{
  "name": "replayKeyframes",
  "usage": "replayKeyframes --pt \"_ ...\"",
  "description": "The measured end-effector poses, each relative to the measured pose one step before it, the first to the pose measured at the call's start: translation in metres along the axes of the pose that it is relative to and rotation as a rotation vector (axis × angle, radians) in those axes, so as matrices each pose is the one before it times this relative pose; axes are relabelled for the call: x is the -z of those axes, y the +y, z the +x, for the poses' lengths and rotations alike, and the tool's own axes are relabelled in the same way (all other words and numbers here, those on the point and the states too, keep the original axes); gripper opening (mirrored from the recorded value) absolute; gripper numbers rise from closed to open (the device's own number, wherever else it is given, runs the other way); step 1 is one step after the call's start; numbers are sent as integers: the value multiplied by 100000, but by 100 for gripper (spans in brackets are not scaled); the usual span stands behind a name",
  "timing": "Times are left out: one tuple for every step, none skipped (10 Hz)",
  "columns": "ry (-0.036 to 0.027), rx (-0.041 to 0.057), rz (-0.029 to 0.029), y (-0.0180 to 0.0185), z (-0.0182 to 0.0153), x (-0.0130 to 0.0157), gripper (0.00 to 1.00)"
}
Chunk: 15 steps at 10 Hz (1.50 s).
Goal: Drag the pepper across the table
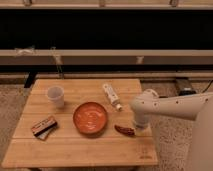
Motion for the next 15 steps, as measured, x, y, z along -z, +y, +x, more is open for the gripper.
replayKeyframes --pt "341 -1220 -338 229 504 -100 0" --pt "-7 -1100 -195 180 350 -78 0" --pt "294 -1147 -360 203 494 -107 0" --pt "373 -1787 -518 348 753 -116 0" --pt "40 -1524 -290 322 559 -92 0" --pt "444 -1966 -418 430 900 -101 0" --pt "-43 -1442 -151 281 556 -48 0" --pt "-17 -1545 -82 249 661 -27 0" --pt "153 -1617 -317 311 733 -53 0" --pt "-101 -1375 -81 280 520 12 0" --pt "-317 -1044 24 144 366 -24 0" --pt "272 -1613 -326 276 762 -49 0" --pt "80 -1482 -190 210 542 -4 2" --pt "-281 -1478 -32 140 446 -30 10" --pt "1 -1348 -175 152 536 -28 18"
